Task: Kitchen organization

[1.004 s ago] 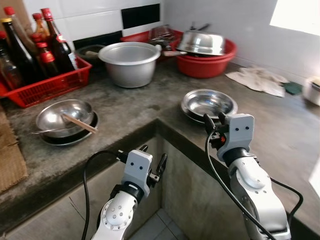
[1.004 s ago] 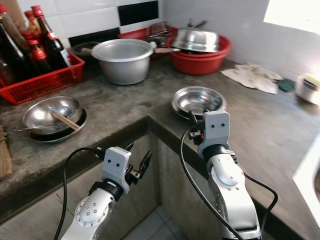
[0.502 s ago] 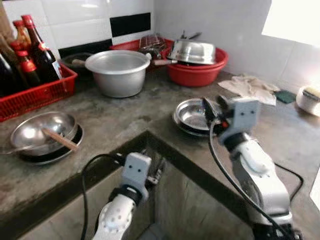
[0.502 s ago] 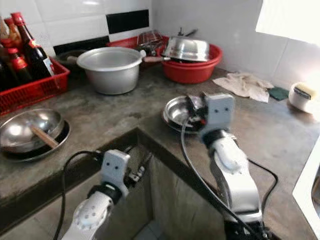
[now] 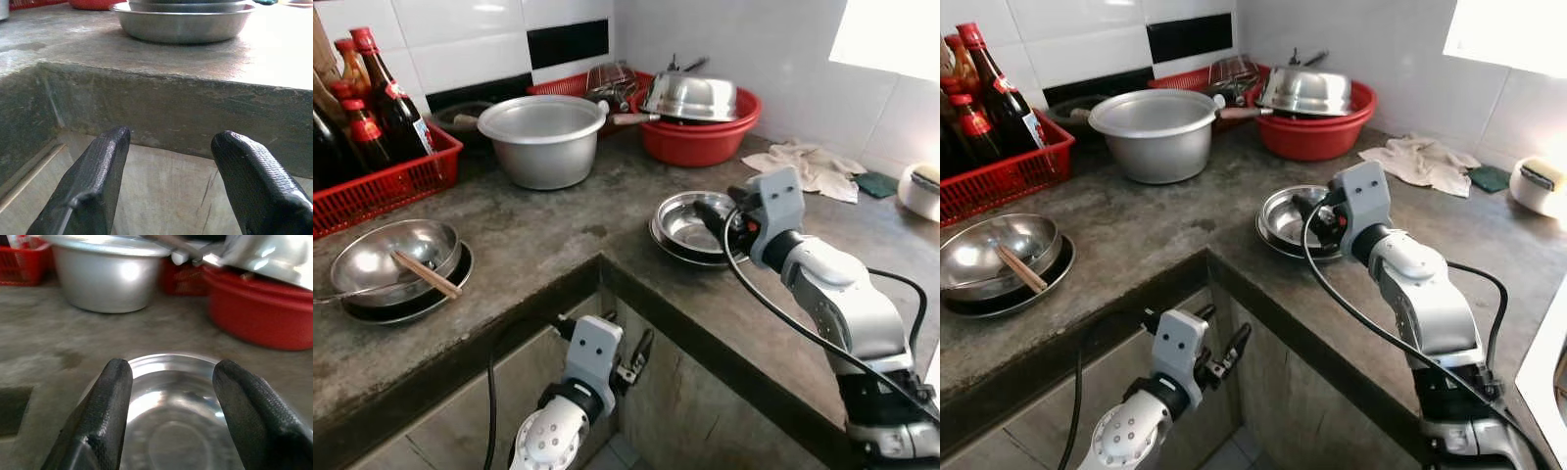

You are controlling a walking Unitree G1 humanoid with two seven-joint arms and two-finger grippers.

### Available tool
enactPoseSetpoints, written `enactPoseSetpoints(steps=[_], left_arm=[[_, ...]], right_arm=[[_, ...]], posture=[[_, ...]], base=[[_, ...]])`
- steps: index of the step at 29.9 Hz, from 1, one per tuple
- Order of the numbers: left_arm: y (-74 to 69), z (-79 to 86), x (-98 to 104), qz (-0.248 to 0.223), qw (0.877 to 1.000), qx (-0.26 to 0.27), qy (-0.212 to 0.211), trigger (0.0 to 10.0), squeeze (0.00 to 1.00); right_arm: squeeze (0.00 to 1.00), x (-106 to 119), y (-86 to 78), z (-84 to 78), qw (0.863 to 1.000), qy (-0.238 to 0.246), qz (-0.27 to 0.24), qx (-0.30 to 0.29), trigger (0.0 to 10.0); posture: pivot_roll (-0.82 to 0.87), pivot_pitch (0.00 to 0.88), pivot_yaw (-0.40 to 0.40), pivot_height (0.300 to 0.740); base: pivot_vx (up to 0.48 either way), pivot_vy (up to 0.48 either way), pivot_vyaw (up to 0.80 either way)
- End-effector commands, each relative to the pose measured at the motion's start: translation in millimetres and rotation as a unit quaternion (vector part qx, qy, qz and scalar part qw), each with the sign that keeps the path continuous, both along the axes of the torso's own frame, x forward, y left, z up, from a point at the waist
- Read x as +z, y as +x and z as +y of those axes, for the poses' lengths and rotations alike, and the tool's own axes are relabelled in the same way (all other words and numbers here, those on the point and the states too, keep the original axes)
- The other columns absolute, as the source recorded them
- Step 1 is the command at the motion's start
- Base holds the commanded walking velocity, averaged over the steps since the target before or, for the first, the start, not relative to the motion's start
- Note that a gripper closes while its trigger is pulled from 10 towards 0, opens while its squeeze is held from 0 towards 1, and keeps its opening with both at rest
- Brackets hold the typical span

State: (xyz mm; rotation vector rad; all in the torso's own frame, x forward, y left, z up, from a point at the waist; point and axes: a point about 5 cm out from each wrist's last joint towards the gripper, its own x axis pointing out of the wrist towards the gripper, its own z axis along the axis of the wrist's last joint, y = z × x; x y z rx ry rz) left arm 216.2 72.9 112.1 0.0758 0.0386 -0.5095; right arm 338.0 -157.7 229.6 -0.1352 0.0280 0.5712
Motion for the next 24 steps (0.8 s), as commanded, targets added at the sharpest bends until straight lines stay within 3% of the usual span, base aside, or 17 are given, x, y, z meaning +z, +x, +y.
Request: enactPoseSetpoints(steps=[1,10,14,20,24], left_arm=[[-1.7,0.2,5,-0.005,1.000,-0.002,-0.007,10.0,0.00],[-0.9,0.9,5,-0.004,1.000,-0.001,-0.009,10.0,0.00],[-0.5,0.6,5,-0.004,1.000,0.000,-0.009,10.0,0.00],[-0.1,1.0,5,-0.005,1.000,0.003,-0.009,10.0,0.00],[0.4,0.9,5,-0.006,1.000,0.004,-0.008,10.0,0.00]], right_arm=[[0.00,4,0.9,1.5,0.998,0.009,0.029,0.047,10.0],[0.00,7,0.6,3.4,0.984,-0.052,0.089,0.145,10.0],[0.00,2,0.0,2.4,0.974,-0.108,0.112,0.165,10.0],[0.00,-3,4.5,-1.9,0.965,-0.169,0.129,0.153,10.0],[0.00,-2,10.5,-5.5,0.965,-0.179,0.134,0.137,10.0]], posture=[[0.12,0.024,-0.051,0.740],[0.12,0.029,-0.054,0.740],[0.12,0.028,-0.053,0.740],[0.12,0.029,-0.052,0.740],[0.12,0.027,-0.054,0.740]], base=[[0.000,0.000,0.00],[0.000,0.000,0.00],[0.000,0.000,0.00],[0.000,0.000,0.00],[0.000,0.000,0.00]])
